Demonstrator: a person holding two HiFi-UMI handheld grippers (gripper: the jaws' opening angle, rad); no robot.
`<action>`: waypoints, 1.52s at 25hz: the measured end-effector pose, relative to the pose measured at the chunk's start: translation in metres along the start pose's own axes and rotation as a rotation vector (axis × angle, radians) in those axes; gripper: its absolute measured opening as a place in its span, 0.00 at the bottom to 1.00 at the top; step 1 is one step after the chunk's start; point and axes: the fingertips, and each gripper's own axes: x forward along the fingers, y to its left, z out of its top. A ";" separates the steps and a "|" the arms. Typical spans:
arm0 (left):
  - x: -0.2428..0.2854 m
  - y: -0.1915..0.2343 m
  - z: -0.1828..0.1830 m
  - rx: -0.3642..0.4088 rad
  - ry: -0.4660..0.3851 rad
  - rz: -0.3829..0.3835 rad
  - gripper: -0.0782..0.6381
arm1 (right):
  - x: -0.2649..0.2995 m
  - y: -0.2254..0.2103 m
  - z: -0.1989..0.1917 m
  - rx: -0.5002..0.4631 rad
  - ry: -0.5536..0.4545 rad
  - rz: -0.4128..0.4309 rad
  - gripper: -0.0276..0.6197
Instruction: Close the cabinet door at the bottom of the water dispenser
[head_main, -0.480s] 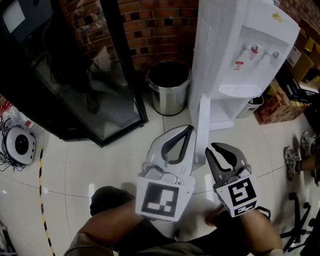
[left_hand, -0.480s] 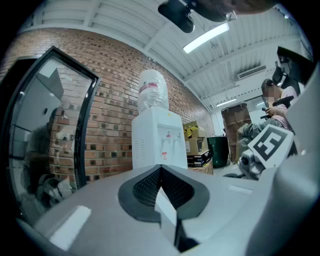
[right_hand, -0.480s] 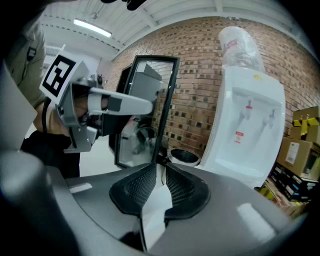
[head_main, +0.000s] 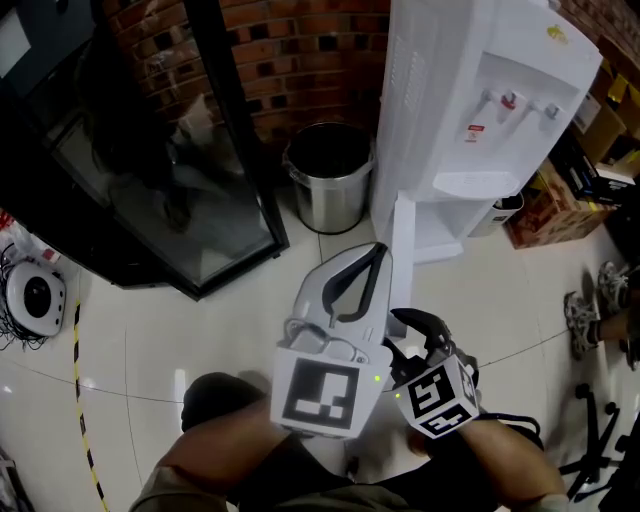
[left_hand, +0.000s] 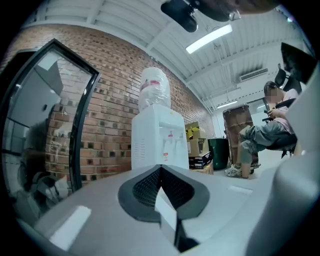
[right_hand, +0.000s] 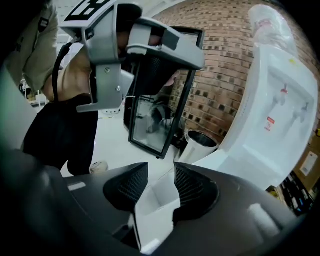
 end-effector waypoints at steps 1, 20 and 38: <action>0.002 0.001 0.000 -0.003 -0.002 -0.001 0.11 | 0.003 0.001 -0.005 -0.002 0.020 0.009 0.32; 0.053 -0.018 -0.022 -0.044 0.039 -0.062 0.11 | -0.026 -0.032 -0.058 0.052 0.177 0.016 0.25; 0.117 -0.025 -0.093 0.007 0.181 -0.081 0.11 | -0.068 -0.212 -0.157 0.299 0.360 -0.291 0.20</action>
